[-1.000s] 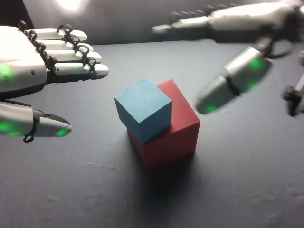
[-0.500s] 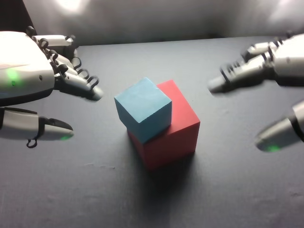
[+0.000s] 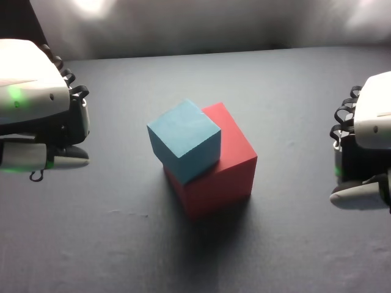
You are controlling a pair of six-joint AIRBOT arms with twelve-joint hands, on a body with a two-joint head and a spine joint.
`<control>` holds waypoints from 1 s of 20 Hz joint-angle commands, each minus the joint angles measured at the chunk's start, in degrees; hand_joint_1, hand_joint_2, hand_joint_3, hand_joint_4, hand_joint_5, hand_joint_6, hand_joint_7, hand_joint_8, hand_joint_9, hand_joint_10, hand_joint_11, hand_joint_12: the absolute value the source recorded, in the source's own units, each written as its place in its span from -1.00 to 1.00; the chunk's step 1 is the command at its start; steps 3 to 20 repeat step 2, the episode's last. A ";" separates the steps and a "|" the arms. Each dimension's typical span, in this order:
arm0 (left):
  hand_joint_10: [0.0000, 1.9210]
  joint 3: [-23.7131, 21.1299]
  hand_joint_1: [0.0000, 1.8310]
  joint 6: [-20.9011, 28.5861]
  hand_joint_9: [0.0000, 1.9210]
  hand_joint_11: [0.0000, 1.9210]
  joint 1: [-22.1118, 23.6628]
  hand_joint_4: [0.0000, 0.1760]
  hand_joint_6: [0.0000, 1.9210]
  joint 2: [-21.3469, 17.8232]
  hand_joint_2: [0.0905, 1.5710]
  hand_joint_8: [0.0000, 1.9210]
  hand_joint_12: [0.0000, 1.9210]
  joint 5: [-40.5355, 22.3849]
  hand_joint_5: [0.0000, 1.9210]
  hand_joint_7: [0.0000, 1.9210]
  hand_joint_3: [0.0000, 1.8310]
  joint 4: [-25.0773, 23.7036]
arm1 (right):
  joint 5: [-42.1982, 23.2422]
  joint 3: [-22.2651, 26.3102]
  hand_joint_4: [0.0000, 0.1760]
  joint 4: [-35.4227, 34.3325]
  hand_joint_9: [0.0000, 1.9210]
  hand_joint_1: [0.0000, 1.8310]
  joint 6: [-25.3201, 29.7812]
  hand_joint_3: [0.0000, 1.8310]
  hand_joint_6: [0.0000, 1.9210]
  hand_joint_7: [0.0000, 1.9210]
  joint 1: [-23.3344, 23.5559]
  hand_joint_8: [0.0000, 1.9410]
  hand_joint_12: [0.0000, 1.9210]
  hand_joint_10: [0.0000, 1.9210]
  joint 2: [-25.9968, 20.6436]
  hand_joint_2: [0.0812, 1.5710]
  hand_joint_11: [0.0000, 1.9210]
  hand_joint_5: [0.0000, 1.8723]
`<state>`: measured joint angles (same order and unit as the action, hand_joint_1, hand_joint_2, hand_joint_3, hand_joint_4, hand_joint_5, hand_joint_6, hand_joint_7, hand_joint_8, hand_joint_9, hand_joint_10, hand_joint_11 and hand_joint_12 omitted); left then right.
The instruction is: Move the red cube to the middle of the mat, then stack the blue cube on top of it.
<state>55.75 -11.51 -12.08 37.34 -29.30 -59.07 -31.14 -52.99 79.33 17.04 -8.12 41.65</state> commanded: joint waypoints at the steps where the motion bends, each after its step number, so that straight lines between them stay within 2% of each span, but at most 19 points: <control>1: 1.00 0.07 0.12 -0.08 0.89 0.91 0.57 -1.00 1.00 -0.97 0.69 1.00 1.00 -3.29 0.61 0.81 -1.00 2.28 | -3.65 -0.05 -1.00 -2.73 0.91 -0.28 -1.36 -0.99 1.00 0.80 0.10 1.00 1.00 1.00 -0.72 0.98 1.00 0.70; 2: 1.00 0.04 0.09 -0.08 0.88 0.91 0.57 -1.00 1.00 -0.97 0.70 1.00 1.00 -3.30 0.60 0.81 -1.00 2.28 | -4.83 -0.06 -1.00 -3.99 0.93 -0.14 -3.54 -1.00 1.00 0.83 -0.26 1.00 1.00 1.00 -0.73 0.93 1.00 0.71; 20: 1.00 0.04 0.09 -0.08 0.88 0.91 0.57 -1.00 1.00 -0.97 0.70 1.00 1.00 -3.30 0.60 0.81 -1.00 2.28 | -4.83 -0.06 -1.00 -3.99 0.93 -0.14 -3.54 -1.00 1.00 0.83 -0.26 1.00 1.00 1.00 -0.73 0.93 1.00 0.71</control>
